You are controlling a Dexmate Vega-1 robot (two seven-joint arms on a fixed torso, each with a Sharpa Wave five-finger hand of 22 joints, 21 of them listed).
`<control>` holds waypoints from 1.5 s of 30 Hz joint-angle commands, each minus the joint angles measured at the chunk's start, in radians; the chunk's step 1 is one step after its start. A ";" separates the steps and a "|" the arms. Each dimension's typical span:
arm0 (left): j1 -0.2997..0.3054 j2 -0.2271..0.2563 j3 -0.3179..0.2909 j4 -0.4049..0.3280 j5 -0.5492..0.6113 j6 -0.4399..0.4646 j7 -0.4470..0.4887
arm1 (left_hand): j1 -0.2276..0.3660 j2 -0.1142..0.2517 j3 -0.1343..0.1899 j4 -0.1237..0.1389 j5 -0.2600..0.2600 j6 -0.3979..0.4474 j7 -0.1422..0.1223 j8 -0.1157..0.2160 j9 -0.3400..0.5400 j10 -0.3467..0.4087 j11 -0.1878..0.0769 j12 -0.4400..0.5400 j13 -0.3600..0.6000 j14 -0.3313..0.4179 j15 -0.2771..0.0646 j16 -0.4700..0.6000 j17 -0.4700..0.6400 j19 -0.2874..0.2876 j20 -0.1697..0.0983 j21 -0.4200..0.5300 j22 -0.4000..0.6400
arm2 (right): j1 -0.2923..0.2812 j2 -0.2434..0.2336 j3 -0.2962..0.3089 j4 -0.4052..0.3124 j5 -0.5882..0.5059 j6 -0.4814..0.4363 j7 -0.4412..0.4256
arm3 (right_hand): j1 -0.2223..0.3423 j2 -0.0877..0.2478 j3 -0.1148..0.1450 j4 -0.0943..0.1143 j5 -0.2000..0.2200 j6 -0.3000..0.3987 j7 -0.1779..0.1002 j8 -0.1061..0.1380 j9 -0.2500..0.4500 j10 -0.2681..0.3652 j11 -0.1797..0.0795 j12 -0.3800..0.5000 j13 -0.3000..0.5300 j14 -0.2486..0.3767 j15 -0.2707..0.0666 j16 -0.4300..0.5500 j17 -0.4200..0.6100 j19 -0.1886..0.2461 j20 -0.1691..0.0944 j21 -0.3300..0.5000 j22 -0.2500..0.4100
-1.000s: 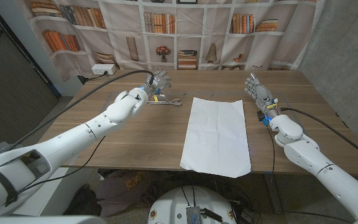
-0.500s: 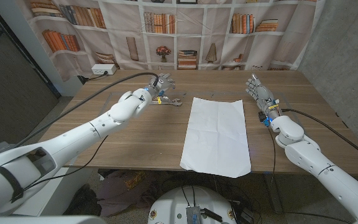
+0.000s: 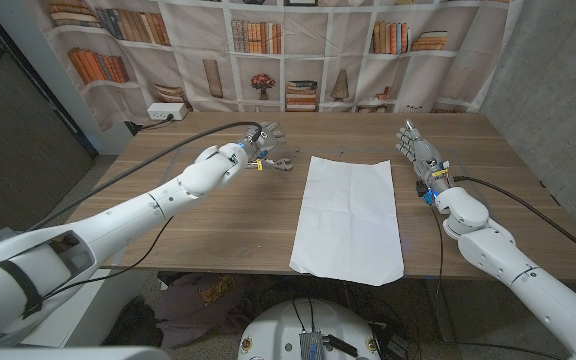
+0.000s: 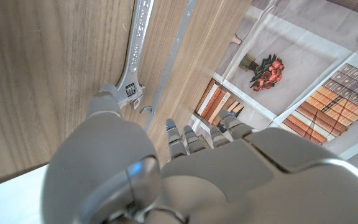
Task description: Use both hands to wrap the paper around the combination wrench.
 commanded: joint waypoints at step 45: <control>-0.036 -0.037 0.015 0.015 -0.142 -0.036 -0.129 | 0.000 0.088 -0.052 0.042 -0.076 0.249 -0.001 0.074 -0.007 -0.144 0.006 0.027 -0.001 -0.087 -0.021 0.009 0.010 -0.106 0.029 -0.001 0.007 | -0.041 -0.001 0.008 -0.030 -0.008 -0.013 -0.038 | 0.000 0.003 0.005 -0.009 -0.002 -0.008 -0.011 -0.001 0.001 0.000 -0.010 -0.002 0.003 -0.006 -0.007 0.005 0.003 -0.005 0.004 -0.001 0.002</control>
